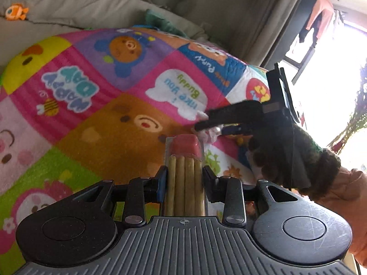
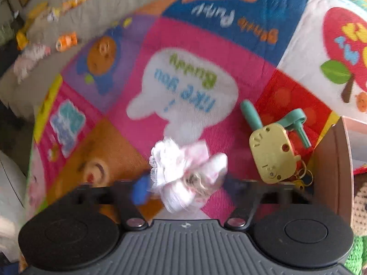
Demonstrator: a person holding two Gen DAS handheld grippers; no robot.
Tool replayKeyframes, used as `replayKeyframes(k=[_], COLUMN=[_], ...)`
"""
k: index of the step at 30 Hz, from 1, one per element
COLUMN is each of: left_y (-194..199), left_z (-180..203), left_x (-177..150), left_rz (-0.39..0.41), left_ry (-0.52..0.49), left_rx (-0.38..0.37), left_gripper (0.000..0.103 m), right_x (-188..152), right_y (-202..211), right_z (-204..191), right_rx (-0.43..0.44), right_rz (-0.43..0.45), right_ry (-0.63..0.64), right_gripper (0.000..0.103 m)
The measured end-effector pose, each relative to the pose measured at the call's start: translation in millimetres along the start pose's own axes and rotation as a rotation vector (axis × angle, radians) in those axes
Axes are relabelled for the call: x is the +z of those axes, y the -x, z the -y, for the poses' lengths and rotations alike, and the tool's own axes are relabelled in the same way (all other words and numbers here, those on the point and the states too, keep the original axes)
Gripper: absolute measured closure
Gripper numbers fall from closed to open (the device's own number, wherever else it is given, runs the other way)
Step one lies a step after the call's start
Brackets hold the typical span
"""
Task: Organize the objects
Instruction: 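Grasp the lace Lucky charm with the right tool while the left tool holds the sticks, then lower the charm and sticks into the pink box and open both tools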
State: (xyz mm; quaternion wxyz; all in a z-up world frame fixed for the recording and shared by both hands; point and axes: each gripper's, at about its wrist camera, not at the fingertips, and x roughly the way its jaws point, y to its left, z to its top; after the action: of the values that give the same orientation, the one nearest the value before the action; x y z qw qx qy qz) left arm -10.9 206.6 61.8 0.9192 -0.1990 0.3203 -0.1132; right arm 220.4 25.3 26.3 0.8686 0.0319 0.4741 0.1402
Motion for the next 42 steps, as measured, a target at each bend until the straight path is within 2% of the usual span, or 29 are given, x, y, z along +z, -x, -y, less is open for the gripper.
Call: replayKeyframes(k=[2, 4, 6, 8, 11, 14, 16, 19, 21, 24, 26, 29, 33, 36, 40, 42], left_y=[-5, -8, -11, -12, -17, -31, -45, -73, -98, -145, -178, -221, -207, -177, -145, -133], left_z=[0, 3, 11, 22, 42, 76, 107, 161, 196, 238, 255, 259, 257, 248, 227, 212], left_x=[0, 0, 0, -2, -2, 3, 10, 22, 27, 28, 22, 4, 0, 13, 29, 33], left_rz=[-0.008, -0.016, -0.023, -0.03, -0.055, -0.091, -0.111, -0.125, -0.125, -0.137, -0.149, -0.239, -0.22, -0.159, -0.085, -0.069], left_ry=[0.003, -0.002, -0.02, -0.046, -0.076, -0.121, -0.167, -0.253, -0.299, -0.3, -0.32, -0.327, -0.372, -0.358, -0.299, -0.266], left_rx=[0.0, -0.008, -0.027, -0.05, -0.088, -0.155, -0.201, -0.276, -0.313, -0.334, -0.29, -0.189, -0.181, -0.198, -0.209, -0.202], left_gripper=[0.066, 0.066, 0.066, 0.066, 0.066, 0.066, 0.066, 0.066, 0.066, 0.066, 0.066, 0.065, 0.065, 0.065, 0.065, 0.065], right_x=[-8, -17, -30, -53, -89, -137, -167, -195, -206, -216, -217, -220, -216, -207, -172, -149], right_y=[11, 35, 69, 114, 172, 222, 245, 265, 271, 269, 265, 260, 253, 249, 237, 225], right_z=[-1, 0, 5, 18, 40, 72, 98, 136, 157, 178, 183, 188, 192, 193, 189, 190], right_rx=[0.009, 0.034, 0.095, 0.161, 0.192, 0.119, 0.005, -0.118, -0.161, -0.2, -0.2, -0.193, -0.215, -0.213, -0.185, -0.172], right_rz=[0.023, 0.062, 0.092, 0.132, 0.198, 0.299, 0.366, 0.421, 0.439, 0.444, 0.444, 0.445, 0.439, 0.428, 0.408, 0.363], right_ry=[0.034, 0.056, 0.065, 0.069, 0.06, 0.061, 0.034, -0.062, -0.118, -0.164, -0.177, -0.185, -0.173, -0.157, -0.117, -0.11], right_gripper=[0.072, 0.073, 0.074, 0.074, 0.074, 0.074, 0.074, 0.074, 0.074, 0.074, 0.074, 0.074, 0.074, 0.074, 0.073, 0.07])
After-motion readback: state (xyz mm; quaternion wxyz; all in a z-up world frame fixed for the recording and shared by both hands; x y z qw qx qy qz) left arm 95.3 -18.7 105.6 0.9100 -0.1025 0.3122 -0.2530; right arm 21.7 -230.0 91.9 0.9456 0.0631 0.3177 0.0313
